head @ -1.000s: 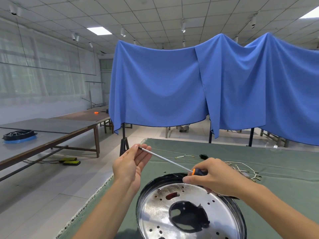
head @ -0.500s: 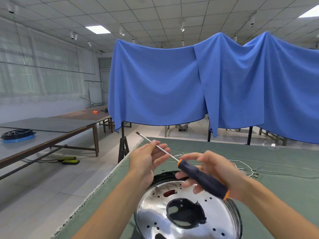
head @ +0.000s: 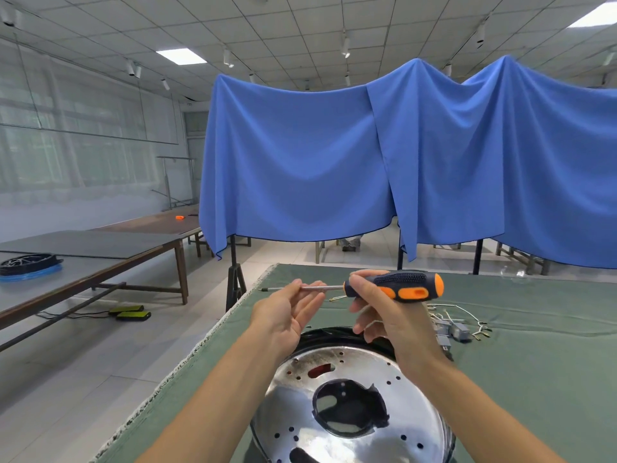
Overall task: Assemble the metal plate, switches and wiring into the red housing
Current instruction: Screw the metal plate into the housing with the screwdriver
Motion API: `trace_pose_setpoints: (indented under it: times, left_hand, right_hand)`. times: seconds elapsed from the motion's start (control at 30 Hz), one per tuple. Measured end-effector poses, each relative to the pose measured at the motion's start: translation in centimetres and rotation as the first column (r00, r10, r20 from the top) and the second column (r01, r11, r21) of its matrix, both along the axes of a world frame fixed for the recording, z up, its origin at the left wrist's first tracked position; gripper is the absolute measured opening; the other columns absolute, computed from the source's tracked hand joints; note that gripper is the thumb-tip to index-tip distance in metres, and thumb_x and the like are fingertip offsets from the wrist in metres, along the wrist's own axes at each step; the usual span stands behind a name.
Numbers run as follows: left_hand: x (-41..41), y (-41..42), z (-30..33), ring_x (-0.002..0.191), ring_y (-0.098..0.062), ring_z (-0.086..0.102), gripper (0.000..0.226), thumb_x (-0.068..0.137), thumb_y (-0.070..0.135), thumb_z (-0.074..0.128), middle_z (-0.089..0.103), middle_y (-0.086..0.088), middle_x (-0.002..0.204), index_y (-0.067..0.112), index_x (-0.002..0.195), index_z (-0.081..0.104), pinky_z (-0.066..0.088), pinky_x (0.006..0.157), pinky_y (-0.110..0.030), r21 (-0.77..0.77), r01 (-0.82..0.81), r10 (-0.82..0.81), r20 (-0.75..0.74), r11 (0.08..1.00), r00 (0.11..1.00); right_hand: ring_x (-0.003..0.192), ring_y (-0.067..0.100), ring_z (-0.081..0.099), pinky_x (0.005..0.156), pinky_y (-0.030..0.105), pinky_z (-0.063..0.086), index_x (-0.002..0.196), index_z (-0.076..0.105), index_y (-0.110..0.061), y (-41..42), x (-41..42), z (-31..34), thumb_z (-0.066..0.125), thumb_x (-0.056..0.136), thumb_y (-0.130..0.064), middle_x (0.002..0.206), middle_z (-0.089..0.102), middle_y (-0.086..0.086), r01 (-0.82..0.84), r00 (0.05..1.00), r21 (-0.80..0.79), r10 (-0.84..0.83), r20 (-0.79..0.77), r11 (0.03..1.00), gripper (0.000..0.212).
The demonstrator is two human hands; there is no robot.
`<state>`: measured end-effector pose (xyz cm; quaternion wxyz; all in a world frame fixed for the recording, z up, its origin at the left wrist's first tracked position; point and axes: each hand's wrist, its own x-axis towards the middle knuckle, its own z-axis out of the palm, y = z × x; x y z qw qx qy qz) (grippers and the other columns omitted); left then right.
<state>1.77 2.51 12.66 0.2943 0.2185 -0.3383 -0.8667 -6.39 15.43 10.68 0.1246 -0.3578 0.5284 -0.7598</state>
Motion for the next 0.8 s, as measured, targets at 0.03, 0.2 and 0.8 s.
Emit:
trace_pose_setpoints:
  times: [0.03,0.2,0.8]
  left_hand:
    - [0.2,0.0,0.0,0.054,-0.026,0.07,0.013,0.095,0.004,0.051,0.069,-0.024,0.075,-0.007,0.09,0.056,0.056,0.044,-0.028,-0.019,0.023,-0.023,0.005,1.0,1.0]
    - [2.0,-1.3,-0.3,0.057,-0.022,0.07,0.024,0.098,0.016,0.047,0.073,-0.021,0.088,-0.006,0.104,0.057,0.052,0.041,-0.024,-0.29,0.12,-0.079,0.149,0.949,0.986]
    - [2.3,-6.0,-8.4,0.062,-0.022,0.051,0.024,0.085,0.003,0.052,0.063,-0.016,0.071,0.003,0.084,0.076,0.043,0.058,-0.024,-0.643,0.373,0.106,0.58,0.668,0.808]
  right_hand:
    - [0.048,0.02,0.062,0.041,0.023,0.045,0.079,0.073,-0.022,-0.1,0.0,0.1,0.076,0.071,-0.037,0.064,0.068,0.011,0.048,0.999,-0.03,-0.048,-0.001,0.998,0.017]
    - [0.046,0.022,0.063,0.041,0.024,0.048,0.073,0.074,-0.015,-0.4,-0.6,0.2,0.073,0.081,-0.025,0.056,0.066,0.012,0.233,0.969,-0.175,-0.245,-0.045,0.956,0.012]
    - [0.065,0.018,0.065,0.064,0.028,0.057,0.094,0.073,-0.02,-2.9,-1.8,-2.5,0.073,0.079,-0.012,0.075,0.073,0.0,0.149,0.956,0.006,-0.143,-0.256,0.989,0.016]
